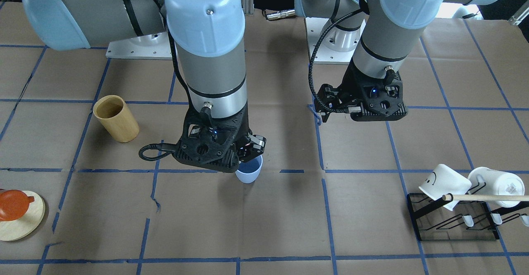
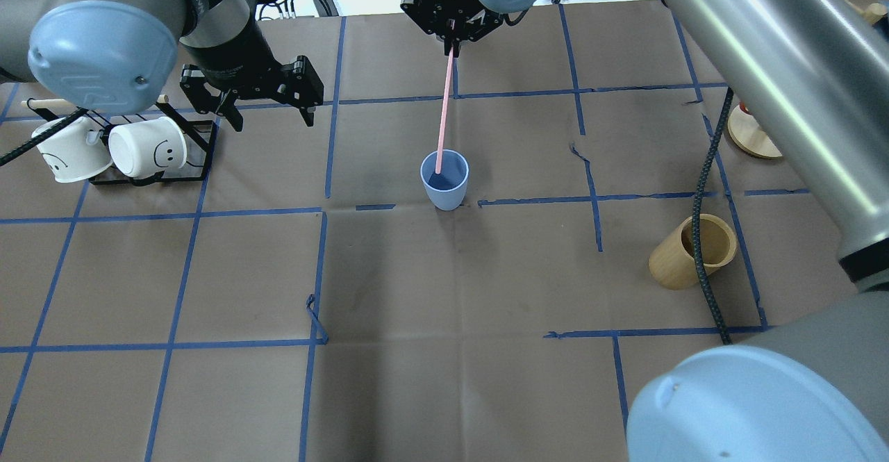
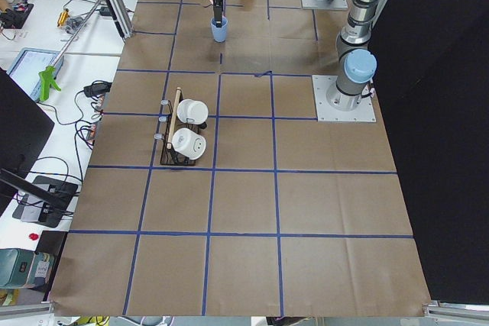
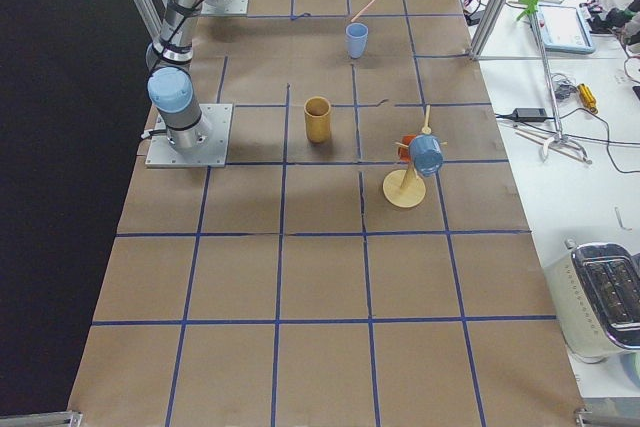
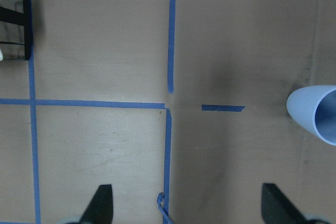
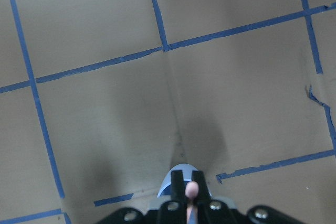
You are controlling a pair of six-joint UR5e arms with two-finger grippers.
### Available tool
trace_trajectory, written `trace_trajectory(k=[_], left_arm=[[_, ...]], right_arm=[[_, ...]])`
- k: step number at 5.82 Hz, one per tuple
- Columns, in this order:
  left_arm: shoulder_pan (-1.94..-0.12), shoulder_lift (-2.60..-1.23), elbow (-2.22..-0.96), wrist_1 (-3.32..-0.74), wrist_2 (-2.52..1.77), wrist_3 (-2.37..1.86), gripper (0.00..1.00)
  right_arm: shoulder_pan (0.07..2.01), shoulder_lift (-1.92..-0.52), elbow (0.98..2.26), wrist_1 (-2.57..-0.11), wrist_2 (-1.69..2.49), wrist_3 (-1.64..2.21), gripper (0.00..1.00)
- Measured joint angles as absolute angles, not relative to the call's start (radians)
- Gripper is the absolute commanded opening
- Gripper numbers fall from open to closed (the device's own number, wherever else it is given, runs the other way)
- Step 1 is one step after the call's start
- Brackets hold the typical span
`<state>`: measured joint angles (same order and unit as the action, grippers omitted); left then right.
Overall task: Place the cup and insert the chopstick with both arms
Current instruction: 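Lower the chopstick into the blue cup and open the right gripper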
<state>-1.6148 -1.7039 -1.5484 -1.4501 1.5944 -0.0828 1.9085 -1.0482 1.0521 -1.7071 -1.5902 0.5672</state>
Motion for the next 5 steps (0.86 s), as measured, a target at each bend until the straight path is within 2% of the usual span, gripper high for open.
trace_trajectory(k=[2,3,4,5], left_arm=[[-1.615,-1.704,-1.549,-1.451,1.598,-0.083,0.99],[-1.615,-1.704,-1.549,-1.451,1.598,-0.083,0.99],[-1.615,-1.703,-1.548,-1.450,1.597,-0.083,0.99],[-1.615,-1.703,-1.548,-1.451,1.597,-0.083,0.99]], right_arm=[[1.911,-1.033,1.117,-1.774,-1.612,0.562,0.09],[1.911,-1.028,1.156,-1.808,-1.609,0.557,0.12],[1.911,-1.025,1.179,-1.822,-1.605,0.544,0.97],[1.911,-1.023,1.192,-1.826,-1.601,0.527,1.00]])
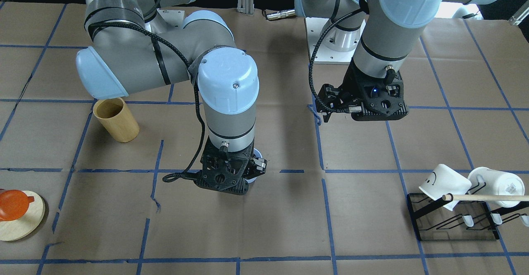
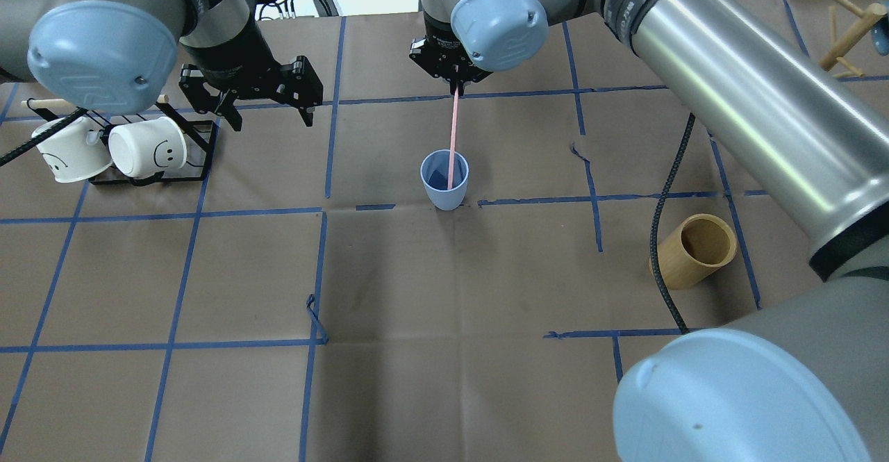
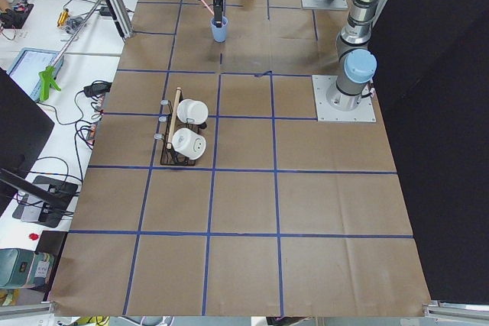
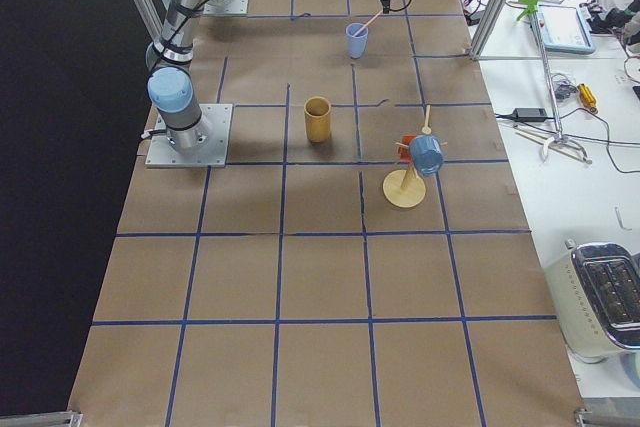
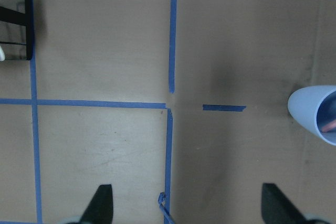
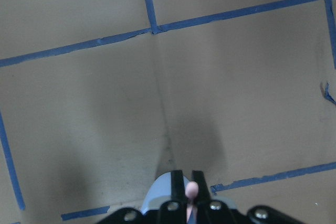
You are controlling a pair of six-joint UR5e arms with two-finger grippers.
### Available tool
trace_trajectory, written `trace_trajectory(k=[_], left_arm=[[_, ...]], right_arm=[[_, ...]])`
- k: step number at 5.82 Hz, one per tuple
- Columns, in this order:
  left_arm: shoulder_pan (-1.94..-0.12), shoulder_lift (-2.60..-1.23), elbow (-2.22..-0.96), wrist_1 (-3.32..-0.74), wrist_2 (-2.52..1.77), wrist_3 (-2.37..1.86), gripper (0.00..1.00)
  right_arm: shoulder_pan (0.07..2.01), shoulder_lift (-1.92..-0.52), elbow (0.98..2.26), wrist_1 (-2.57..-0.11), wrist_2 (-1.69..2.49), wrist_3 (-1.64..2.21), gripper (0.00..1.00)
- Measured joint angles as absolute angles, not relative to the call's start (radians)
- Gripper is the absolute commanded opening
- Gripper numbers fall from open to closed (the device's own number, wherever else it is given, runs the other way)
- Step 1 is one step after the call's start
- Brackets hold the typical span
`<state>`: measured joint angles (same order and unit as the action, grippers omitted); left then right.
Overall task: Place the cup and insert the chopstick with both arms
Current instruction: 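Lower the chopstick into the blue cup and open the right gripper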
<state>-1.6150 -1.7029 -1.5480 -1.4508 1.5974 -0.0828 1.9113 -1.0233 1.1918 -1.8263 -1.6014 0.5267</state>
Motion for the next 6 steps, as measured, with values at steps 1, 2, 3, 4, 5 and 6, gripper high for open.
trace_trajectory(k=[1,2,3,4,5,6], left_arm=[[-1.615,-1.703,-1.548,-1.451,1.598,-0.083,0.99],[-1.615,-1.703,-1.548,-1.451,1.599,-0.083,0.99],[-1.615,-1.703,-1.548,-1.451,1.599,-0.083,0.99],[-1.615,-1.703,-1.549,-1.451,1.600,-0.083,0.99],[-1.615,-1.703,-1.549,-1.451,1.600,-0.083,0.99],[-1.615,-1.703,-1.549,-1.451,1.600,-0.083,0.99]], right_arm=[[1.911,-1.025,1.199,-1.830,-1.575,0.520,1.00],[1.908,-1.037,1.194,-1.827,-1.534,0.517,1.00],[1.896,-1.073,1.186,-1.791,-1.521,0.495,1.00],[1.865,-1.136,1.187,-1.718,-1.524,0.431,1.00],[1.804,-1.212,1.199,-1.611,-1.527,0.327,1.00],[1.731,-1.294,1.243,-1.513,-1.529,0.211,1.00]])
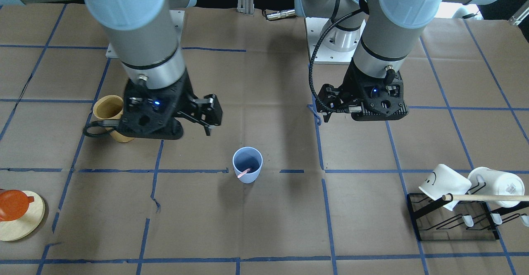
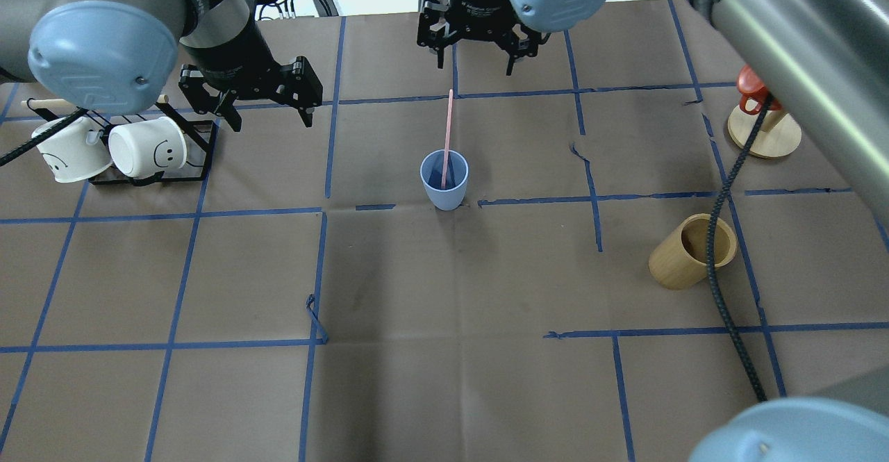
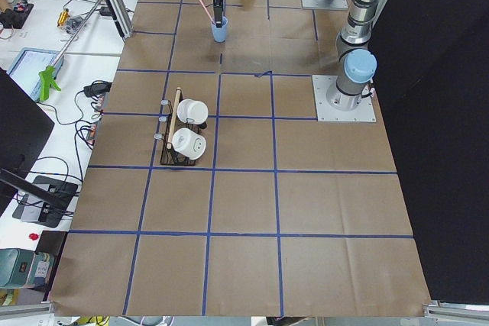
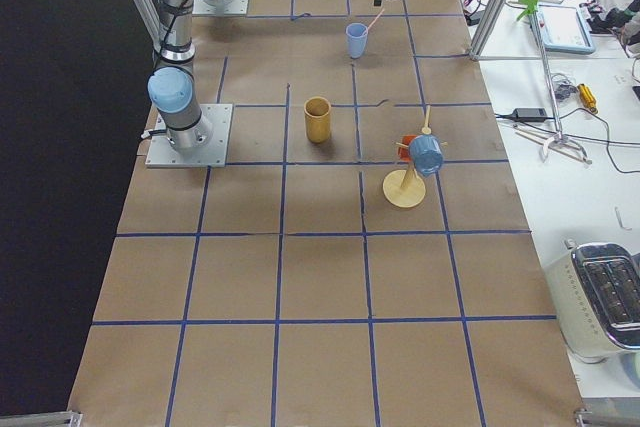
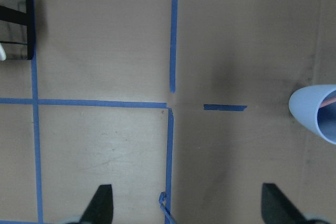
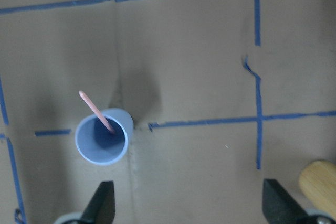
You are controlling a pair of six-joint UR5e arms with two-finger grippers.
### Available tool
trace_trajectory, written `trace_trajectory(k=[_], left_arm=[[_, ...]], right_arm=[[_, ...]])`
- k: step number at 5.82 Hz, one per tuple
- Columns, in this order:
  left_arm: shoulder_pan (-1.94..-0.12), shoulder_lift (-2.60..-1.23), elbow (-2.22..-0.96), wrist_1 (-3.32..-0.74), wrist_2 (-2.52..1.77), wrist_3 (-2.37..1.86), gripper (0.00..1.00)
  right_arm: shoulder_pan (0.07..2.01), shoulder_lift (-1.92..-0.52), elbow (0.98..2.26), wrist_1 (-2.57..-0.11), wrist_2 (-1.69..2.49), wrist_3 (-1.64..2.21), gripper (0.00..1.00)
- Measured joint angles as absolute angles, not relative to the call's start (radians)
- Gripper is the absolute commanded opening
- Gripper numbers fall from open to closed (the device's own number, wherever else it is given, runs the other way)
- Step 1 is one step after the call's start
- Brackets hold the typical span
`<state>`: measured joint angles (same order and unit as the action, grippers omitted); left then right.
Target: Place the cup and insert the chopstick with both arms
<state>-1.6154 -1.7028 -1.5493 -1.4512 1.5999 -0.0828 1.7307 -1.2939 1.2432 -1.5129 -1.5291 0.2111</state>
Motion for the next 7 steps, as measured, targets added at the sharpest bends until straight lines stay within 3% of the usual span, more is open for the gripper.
trace_trajectory(k=[3,7], left_arm=[[-1.615,-1.703,-1.549,-1.451,1.601,-0.083,0.99],[-1.615,-1.704,-1.549,-1.451,1.601,-0.083,0.99]], right_arm=[[1.596,-1.541,1.543,-1.580,-1.540,0.081,1.00],[1.588,-1.549,1.520,-1.595,-1.573,0.090,1.00]])
